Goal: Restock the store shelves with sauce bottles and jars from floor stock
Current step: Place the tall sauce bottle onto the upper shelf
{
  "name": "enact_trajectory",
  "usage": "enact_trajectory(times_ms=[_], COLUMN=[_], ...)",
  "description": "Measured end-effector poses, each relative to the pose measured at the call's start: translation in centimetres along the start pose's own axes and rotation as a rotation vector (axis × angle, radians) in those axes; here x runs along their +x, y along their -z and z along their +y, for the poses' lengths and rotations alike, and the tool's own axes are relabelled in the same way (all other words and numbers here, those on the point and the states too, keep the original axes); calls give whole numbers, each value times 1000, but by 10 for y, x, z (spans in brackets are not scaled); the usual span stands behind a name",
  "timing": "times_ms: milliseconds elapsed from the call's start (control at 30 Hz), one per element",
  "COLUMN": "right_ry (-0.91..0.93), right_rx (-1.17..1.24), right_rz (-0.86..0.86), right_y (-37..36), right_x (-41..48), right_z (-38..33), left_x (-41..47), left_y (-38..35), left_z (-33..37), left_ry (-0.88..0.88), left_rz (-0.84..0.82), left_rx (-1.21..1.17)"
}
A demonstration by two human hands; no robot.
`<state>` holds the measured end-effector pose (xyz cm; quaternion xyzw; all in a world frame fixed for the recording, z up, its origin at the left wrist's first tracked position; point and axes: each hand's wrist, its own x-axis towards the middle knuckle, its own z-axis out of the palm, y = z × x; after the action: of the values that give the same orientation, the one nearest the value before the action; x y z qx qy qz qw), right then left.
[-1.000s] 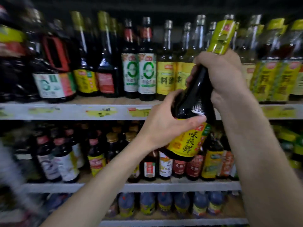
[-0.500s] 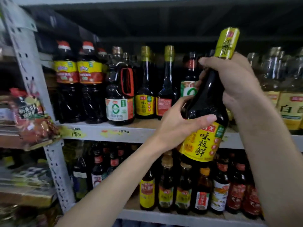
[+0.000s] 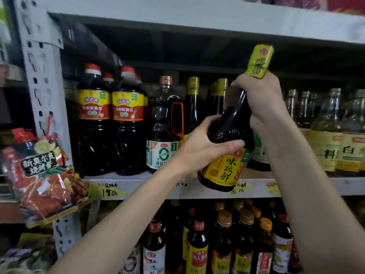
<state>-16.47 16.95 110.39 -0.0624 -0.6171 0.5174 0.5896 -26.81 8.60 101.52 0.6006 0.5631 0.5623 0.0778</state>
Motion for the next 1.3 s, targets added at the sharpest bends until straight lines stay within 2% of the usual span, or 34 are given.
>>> enact_trajectory(times_ms=[100,233,367,433,567,767,1000,1100,1200,1300], right_ry=[21,25,14,-8,-67,-95,-23,10,71,198], right_rx=[18,10,-50,-83,-67,-64,-93,-90,-203,-469], right_rz=[-13,-53,-122,-159,-200,-245,-250,-283,-98,137], right_y=[-15,-31,-39,-41,-44,-61,-57,-41,-13,9], right_x=[9,20,28,32,41,52,52,49,52,66], right_z=[5,18,38,51,69,84,95,97,103,108], left_x=[5,7,15,18,17,8,7,9,14,28], left_y=[16,27,28,25,18,14,7,5,-4,-21], left_z=[4,12,13,11,3,-9,-14,-13,-10,-3], left_ry=[-3,-99,13,81,122,3,-96,-71,-98,-220], left_rz=[-6,146,200,217,266,464,496,461,502,507], left_rx=[93,515,891,991,1061,1212,1217,1240,1240,1232])
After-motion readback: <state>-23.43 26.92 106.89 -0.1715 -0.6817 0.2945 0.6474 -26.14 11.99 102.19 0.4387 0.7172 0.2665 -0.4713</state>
